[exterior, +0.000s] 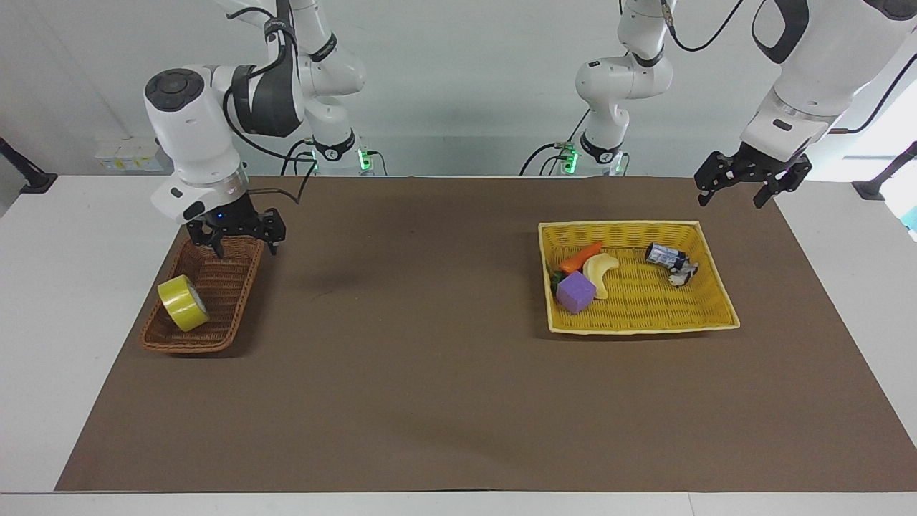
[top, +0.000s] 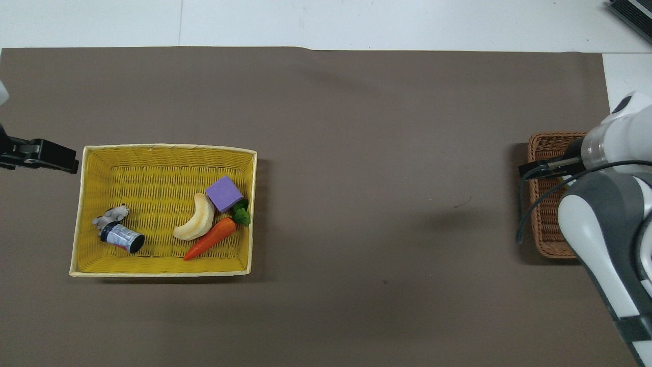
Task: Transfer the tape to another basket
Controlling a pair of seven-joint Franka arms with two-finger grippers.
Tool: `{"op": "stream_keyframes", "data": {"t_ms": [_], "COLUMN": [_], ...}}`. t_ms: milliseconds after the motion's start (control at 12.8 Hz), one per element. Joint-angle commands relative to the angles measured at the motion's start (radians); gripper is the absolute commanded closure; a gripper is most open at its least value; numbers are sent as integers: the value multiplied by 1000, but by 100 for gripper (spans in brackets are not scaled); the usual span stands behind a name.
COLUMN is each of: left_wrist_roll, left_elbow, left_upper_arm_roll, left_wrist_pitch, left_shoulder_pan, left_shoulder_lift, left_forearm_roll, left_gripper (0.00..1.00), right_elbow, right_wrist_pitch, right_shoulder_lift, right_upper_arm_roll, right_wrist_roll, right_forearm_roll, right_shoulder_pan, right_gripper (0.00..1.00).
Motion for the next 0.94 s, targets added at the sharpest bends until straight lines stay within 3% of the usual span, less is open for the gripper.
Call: {"op": "stream_keyframes", "data": {"t_ms": [0,391,626,861], "left_wrist_roll": [12,12,12,12], "left_elbow": [1,1,1,1], "left_upper_arm_roll": [0,0,0,0], "left_wrist_pitch": [-14,-14,-14,-14], "left_shoulder_pan": [-1,-1,-1,-1], "left_shoulder_lift": [-6,-6,-6,-6], "left_forearm_roll": [21,21,21,21], "left_gripper": [0,0,0,0], "right_elbow": [54,303,326,320], "right_wrist_pitch": [-118,-348,-382,-503], "right_shoulder_lift": [-55,-74,-106,-126], "right_upper_arm_roll": [2,-21,-21,-19], "right_wrist_roll": [97,97,99,90], "right_forearm_roll": [18,119,98,113], "right_shoulder_pan": [27,-11,-13,-15], "right_gripper": [0,0,0,0]}}
